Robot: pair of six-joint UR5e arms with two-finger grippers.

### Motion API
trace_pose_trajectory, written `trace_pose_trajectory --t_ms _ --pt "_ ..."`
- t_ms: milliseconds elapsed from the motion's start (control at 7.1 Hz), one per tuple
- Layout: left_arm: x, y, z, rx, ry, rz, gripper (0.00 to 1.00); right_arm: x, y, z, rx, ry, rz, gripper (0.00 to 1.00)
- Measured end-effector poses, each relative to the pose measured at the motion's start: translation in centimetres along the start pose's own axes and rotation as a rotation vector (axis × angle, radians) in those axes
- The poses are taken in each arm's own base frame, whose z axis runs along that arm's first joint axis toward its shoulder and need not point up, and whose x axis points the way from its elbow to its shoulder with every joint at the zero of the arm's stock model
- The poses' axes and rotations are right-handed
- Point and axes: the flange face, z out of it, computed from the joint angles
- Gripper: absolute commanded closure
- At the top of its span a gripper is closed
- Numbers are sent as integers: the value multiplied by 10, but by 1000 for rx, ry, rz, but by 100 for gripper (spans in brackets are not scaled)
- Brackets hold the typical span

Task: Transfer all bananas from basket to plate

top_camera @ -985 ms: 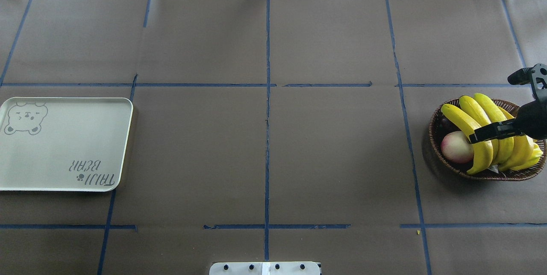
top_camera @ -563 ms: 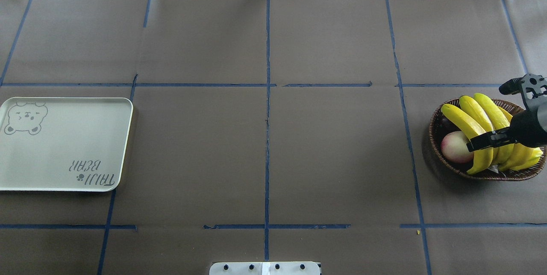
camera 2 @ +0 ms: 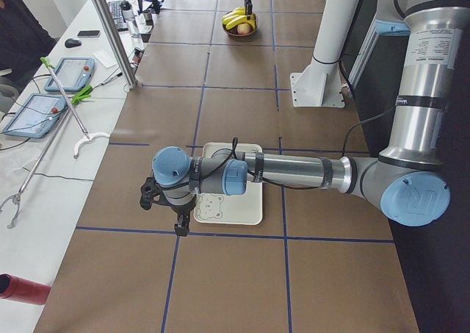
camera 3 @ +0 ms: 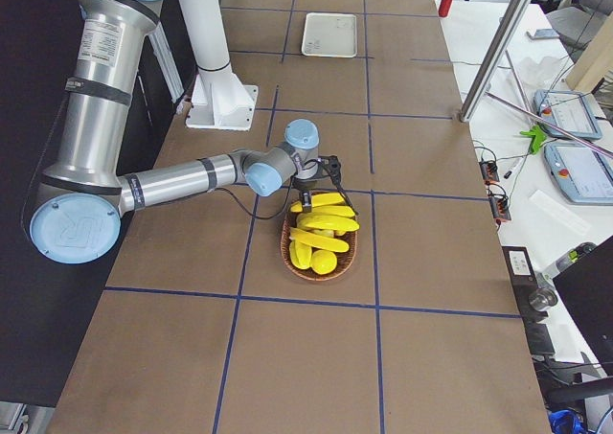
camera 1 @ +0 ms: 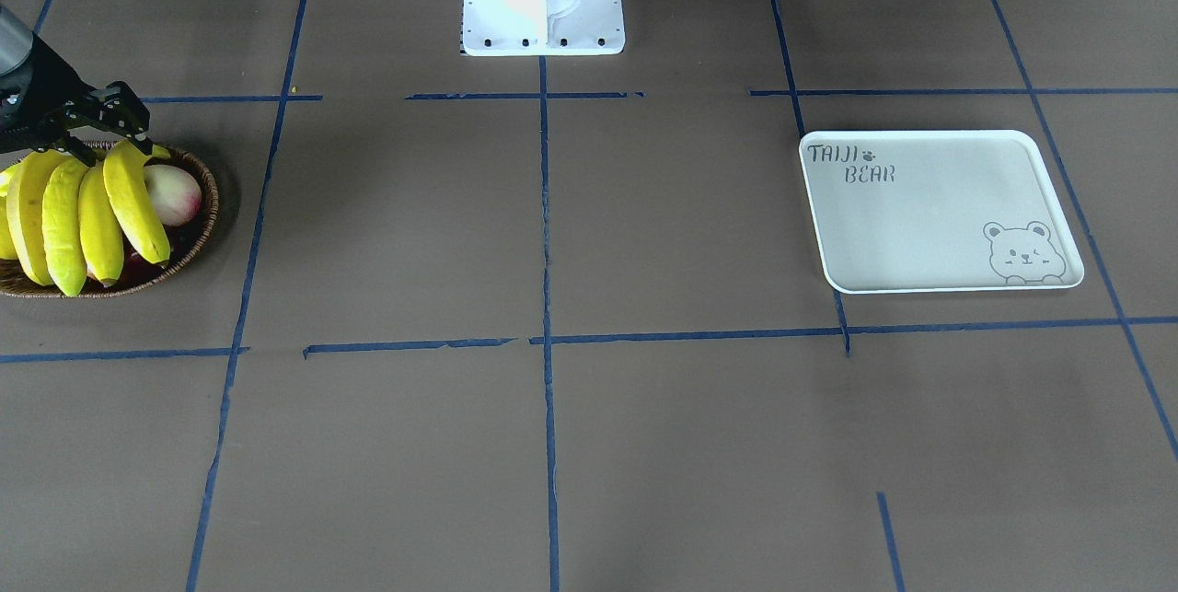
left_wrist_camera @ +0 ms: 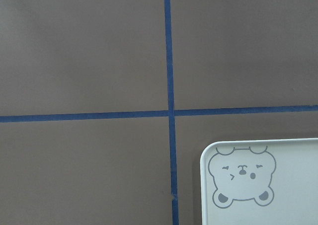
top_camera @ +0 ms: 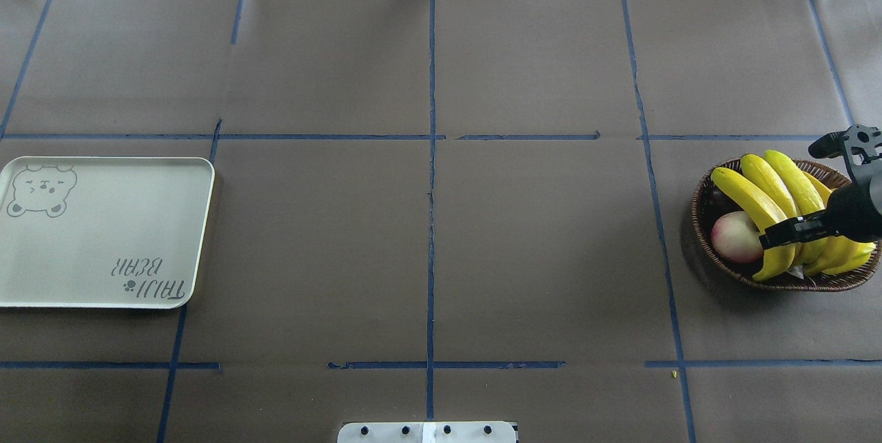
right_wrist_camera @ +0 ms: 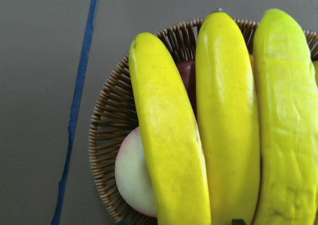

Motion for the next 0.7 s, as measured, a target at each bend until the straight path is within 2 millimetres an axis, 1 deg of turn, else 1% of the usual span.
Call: trace_pose_trajectory --t_ms 422,563,704 --pt "-1 0 1 -3 0 -1 0 3 -1 5 -6 5 5 43" --pt "-2 0 1 -3 0 -1 0 3 -2 6 -7 5 6 48" --pt "-2 0 1 -3 0 -1 0 4 -2 6 -7 5 7 60"
